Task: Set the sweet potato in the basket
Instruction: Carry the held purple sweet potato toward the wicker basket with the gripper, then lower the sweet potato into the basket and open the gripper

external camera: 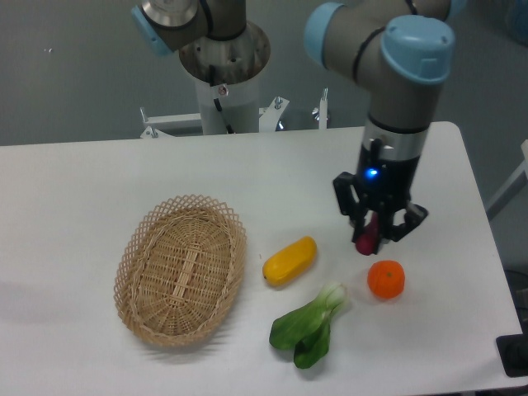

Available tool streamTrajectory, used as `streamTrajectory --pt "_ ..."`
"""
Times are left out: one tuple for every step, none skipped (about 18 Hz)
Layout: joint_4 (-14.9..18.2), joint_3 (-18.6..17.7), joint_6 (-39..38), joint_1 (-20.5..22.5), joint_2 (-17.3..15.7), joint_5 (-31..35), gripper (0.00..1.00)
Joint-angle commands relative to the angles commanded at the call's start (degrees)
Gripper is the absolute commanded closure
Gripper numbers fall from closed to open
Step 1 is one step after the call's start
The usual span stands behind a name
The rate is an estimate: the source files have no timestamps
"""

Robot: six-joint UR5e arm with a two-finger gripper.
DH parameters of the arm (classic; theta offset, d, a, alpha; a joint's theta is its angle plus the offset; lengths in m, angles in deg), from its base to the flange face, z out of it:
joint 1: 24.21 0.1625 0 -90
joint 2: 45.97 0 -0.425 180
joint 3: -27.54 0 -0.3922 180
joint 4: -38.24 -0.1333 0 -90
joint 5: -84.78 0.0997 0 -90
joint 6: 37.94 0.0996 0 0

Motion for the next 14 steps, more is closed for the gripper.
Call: streamTrajectory --pt "-0.09 -0.27 -1.58 -0.79 -0.27 0.00 0.67" --pt "-0.35 -0.62 -2.99 -1.76 -0.44 0.09 0.67" --pt "-0.44 -0.88 -4.40 -2.64 -1.05 0.09 0.67" --pt "-0.44 -1.41 -5.63 -3.43 -1.32 0.09 0.67" --pt "-0.61 -1.67 -6.77 -4.22 -1.67 0.09 0.67" --pt "-0.70 -1.76 -7.74 -4.92 -1.94 0.09 0.67" --pt "-0.70 -1.94 -8.45 -5.71 -1.94 0.09 0.67" --pt "-0.70 -1.94 -9.32 -6.33 -1.94 0.09 0.67" --pt "-0.70 -1.94 -10.20 -7.12 -1.94 0.09 0.67" --pt "-0.88 -1.94 -11.17 -7.91 -1.94 0.09 0.67" --pt "-1.14 -1.94 -12.13 -8.61 -1.94 0.09 0.67" --pt "-1.84 -2.20 -13.01 -9.40 -1.76 0.26 0.67" --pt "-3.33 -2.90 -14.15 -10.28 -1.68 1.13 0.67" --pt "-4.99 -3.43 -15.38 -11.60 -1.41 2.71 0.67"
